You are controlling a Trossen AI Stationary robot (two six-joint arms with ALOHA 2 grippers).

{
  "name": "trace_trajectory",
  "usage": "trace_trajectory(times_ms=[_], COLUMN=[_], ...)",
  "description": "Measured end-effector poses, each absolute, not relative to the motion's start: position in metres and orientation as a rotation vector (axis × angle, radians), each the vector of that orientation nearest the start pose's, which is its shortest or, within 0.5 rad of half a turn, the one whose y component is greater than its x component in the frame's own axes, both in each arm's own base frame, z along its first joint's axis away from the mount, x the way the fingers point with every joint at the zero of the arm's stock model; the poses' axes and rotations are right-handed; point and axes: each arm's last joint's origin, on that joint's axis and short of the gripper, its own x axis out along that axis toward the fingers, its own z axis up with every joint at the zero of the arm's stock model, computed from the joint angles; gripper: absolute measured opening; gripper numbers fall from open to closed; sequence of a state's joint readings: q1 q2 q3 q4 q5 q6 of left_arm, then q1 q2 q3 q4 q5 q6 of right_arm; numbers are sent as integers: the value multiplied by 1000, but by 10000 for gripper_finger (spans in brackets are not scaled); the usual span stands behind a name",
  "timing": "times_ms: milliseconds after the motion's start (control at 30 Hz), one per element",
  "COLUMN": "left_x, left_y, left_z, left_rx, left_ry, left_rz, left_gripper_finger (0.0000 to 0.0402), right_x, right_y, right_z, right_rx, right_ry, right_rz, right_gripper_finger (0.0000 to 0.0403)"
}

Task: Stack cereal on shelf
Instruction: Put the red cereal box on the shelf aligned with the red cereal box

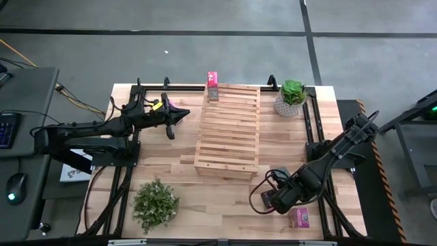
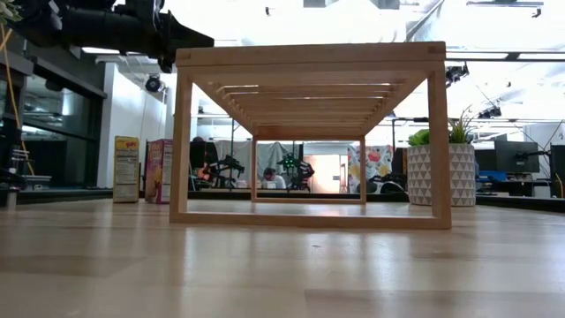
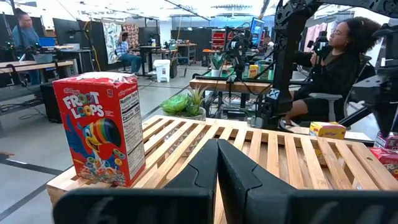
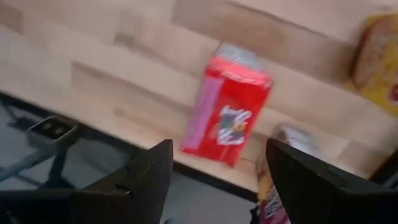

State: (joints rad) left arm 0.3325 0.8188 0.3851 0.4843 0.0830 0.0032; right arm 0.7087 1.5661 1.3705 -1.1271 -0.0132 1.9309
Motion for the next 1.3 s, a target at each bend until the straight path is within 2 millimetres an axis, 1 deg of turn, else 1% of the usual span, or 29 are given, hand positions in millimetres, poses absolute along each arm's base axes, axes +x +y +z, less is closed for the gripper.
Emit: trace_trajectory(times_ms=[167, 300, 533, 700, 933, 1133, 1300], left_x=[174, 174, 174, 175, 175, 175, 175], left_y=[58, 58, 57, 56, 56, 56, 56], left_z=[253, 254, 254, 254, 254, 254, 254], left_rx=[14, 16, 14, 17, 18, 19, 19], left_ry=[-50, -59, -59, -59, -63, -64, -64], left_rz=[250, 250, 239, 182, 182, 184, 184], left_gripper_finger=[3, 3, 3, 3, 3, 3, 3], right_x=[226, 226, 226, 223, 219, 224, 225], right_y=[193, 193, 193, 192, 197, 201, 202], right_z=[286, 286, 286, 284, 274, 267, 264], right_rx=[1131, 1130, 1191, 1194, 1162, 1153, 1147], right_ry=[1214, 1209, 1152, 1155, 1196, 1192, 1188], right_rz=[-720, -724, -788, -840, -931, -944, -954], right_gripper_finger=[250, 250, 250, 250, 250, 250, 250])
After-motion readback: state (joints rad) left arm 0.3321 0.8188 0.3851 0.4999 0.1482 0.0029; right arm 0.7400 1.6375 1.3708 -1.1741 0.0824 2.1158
